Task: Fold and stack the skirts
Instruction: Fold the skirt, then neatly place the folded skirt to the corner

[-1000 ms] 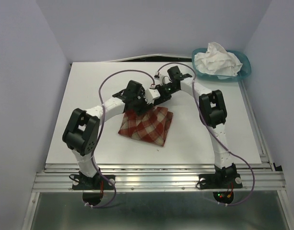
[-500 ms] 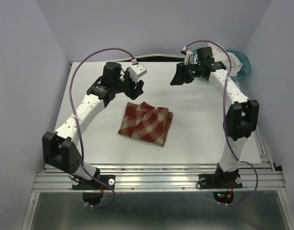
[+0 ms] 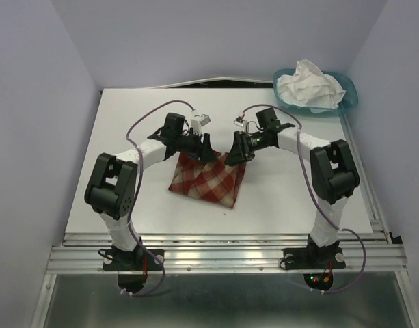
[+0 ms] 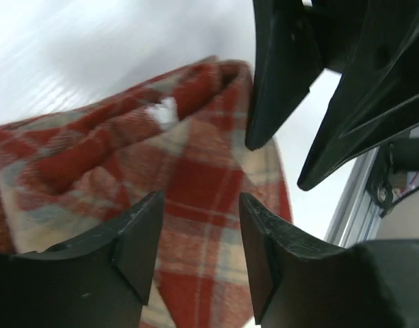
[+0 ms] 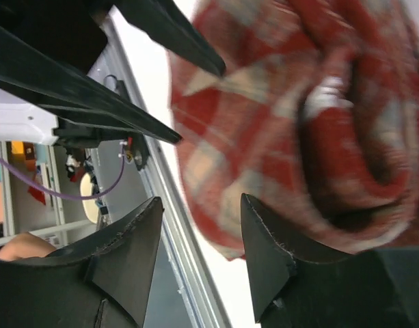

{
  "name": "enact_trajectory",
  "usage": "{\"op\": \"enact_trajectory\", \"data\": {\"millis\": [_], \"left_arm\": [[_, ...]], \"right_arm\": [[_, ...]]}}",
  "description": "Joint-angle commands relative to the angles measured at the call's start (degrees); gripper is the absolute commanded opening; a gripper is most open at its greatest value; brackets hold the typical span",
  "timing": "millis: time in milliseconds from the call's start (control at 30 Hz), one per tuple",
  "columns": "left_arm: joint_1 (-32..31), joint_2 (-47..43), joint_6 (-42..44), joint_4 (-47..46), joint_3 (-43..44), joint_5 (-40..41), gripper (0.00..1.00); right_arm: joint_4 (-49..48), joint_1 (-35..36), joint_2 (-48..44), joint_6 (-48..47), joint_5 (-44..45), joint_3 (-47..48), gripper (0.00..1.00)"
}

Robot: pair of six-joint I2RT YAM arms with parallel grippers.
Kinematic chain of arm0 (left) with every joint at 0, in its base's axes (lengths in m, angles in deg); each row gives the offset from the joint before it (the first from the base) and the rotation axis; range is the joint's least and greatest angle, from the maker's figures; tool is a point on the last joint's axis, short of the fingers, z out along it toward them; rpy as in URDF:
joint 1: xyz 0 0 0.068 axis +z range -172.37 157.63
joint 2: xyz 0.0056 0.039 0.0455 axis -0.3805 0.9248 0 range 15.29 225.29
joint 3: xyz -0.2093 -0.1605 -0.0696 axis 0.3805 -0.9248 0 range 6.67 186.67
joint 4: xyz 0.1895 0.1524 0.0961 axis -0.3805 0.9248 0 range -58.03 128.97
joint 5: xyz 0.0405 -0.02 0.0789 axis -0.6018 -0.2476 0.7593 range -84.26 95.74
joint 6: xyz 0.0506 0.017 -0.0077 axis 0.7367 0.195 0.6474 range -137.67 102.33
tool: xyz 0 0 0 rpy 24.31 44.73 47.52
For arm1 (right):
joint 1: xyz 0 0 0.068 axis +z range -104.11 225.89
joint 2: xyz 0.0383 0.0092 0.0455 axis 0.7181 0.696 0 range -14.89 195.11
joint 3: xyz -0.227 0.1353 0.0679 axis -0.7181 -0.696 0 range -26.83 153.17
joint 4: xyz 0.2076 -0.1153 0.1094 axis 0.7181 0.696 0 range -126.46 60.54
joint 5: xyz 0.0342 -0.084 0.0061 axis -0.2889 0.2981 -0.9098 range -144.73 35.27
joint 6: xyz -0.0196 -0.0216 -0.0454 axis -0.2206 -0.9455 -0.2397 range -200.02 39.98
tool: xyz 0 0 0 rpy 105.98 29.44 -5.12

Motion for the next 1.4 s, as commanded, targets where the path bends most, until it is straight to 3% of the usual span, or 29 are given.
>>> {"op": "enact_trajectory", "data": {"millis": [0, 167, 367, 533, 667, 767, 867, 900, 1100, 1167, 1367], "left_arm": [[3.64, 6.64, -7.76, -9.35, 1.29, -1.62, 0.6], [8.12, 16.05, -10.4, -11.29, 5.15, -1.27, 0.61], [10.94, 19.32, -10.23, -11.2, 7.53, -0.65, 0.64], [11.91, 11.52, -5.41, -7.08, 8.76, 3.73, 0.68], [11.65, 0.8, 2.75, -0.67, 9.46, 12.42, 0.8], [8.15, -10.17, 8.56, 4.52, 9.65, 23.2, 0.98], [3.23, -15.12, 9.2, 8.83, 8.15, 31.66, 0.99], [-1.49, -17.22, 8.07, 10.06, 7.02, 38.22, 0.99], [-16.9, -23.38, -1.08, 10.87, -4.05, 52.25, 0.99], [-19.37, -24.18, -2.57, 7.46, -6.87, 56.01, 0.99], [-21.49, -17.86, -8.11, 9.02, -6.0, 57.27, 0.99]], "right_arm": [[-3.17, -0.56, 5.74, -3.65, 1.57, -0.42, 0.54], [-2.11, -0.56, 10.58, -8.05, 8.25, 0.72, 0.53], [1.3, -0.56, 12.17, -14.38, 17.3, 3.53, 0.53], [4.56, -1.18, 8.67, -15.97, 23.46, 7.75, 0.56], [7.91, -1.18, 2.52, -12.46, 20.92, 9.34, 0.64], [8.35, -1.18, -3.63, -8.59, 19.69, 10.13, 0.77], [8.26, -1.18, -9.17, -5.86, 21.17, 10.66, 0.86], [8.26, -1.18, -10.32, -5.42, 21.88, 10.74, 0.97], [9.14, -1.18, -16.56, -5.77, 31.37, 10.22, 1.0], [9.58, -1.88, -18.05, -5.86, 33.57, 9.52, 1.0], [9.67, -3.81, -20.52, -6.39, 36.65, 7.23, 1.0]]}}
